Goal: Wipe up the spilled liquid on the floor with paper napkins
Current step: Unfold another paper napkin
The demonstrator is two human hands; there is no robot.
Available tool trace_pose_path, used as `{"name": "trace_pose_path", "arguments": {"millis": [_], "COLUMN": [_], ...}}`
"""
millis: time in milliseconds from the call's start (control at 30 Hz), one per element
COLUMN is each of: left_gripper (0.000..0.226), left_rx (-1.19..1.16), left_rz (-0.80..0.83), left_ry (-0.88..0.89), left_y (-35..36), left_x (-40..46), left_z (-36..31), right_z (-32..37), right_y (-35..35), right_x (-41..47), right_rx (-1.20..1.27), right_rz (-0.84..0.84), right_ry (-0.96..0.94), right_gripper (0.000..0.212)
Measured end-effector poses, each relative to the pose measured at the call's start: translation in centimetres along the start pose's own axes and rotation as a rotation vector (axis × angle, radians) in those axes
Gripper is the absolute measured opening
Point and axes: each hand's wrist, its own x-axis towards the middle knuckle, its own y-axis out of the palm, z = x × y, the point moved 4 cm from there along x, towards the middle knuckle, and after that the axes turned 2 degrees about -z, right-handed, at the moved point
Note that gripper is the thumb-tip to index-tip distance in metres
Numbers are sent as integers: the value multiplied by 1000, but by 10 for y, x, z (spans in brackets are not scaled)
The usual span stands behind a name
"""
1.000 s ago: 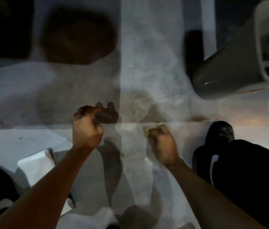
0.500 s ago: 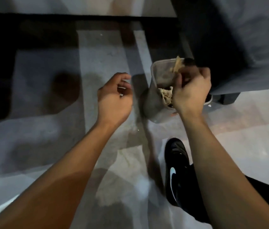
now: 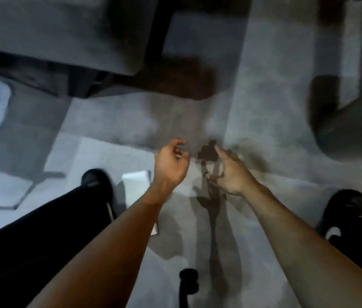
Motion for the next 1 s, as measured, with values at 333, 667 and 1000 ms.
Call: {"name": "trace_pose_path", "arguments": {"millis": [333,667,1000], "left_gripper": [31,59,57], "left_rx": [177,137,-305], "left_rz": [-126,229,103], "left_ry": [-420,-657,-784], "left_y": [-128,-71,-58], "left_x": [-18,-56,-38], "left_z": [203,254,248], "right_z": [47,48,72], "right_y": [160,242,228], "right_x": [7,3,14], "right_rx": [-150,68,299], "right_rz": [243,211,150], "right_ry": [30,126,185], "right_gripper": [25,29,17]}}
